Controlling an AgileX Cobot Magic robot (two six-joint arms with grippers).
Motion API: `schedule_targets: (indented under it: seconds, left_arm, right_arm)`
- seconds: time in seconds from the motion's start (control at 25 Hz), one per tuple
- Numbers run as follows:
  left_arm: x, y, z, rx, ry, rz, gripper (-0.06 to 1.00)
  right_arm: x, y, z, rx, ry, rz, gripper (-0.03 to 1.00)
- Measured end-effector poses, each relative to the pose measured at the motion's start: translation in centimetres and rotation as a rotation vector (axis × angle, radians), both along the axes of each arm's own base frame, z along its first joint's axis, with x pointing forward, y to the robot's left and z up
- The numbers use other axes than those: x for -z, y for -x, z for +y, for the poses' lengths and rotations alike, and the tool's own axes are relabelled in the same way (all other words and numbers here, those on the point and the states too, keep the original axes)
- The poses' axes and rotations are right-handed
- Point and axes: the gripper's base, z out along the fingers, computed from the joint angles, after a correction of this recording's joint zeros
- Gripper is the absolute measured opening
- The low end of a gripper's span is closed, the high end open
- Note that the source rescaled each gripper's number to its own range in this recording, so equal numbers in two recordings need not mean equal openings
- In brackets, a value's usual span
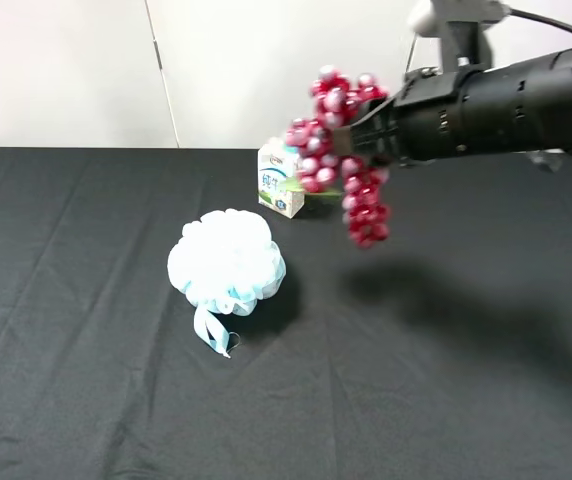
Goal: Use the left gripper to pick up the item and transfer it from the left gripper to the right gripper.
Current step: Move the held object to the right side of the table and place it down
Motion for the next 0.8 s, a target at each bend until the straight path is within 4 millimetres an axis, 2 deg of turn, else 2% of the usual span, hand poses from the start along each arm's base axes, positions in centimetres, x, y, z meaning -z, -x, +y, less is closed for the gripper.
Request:
schedule_targets:
  seconds: [0.12,0.32,0.56,0.8]
  left_arm:
    - [0.0,0.0,0.0,0.000,-0.001,0.000,0.98]
    - [0.0,0.0,0.0,0.001,-0.001,0.000,0.98]
    - [0.0,0.0,0.0,0.001,-0.001,0.000,0.98]
    - [0.0,0.0,0.0,0.001,-0.001,0.000,0.98]
  right_arm:
    - [0.8,-1.1,-1.7,0.060,-0.005,0.055,0.03]
    - [4.2,-2.7,-3.5,0.095,0.016,0.232,0.03]
    - [7.4,-3.5,-5.1,0.149,0.023,0.427,0.03]
    - [9.1,-3.5,-5.9,0.175,0.052,0.539,0.03]
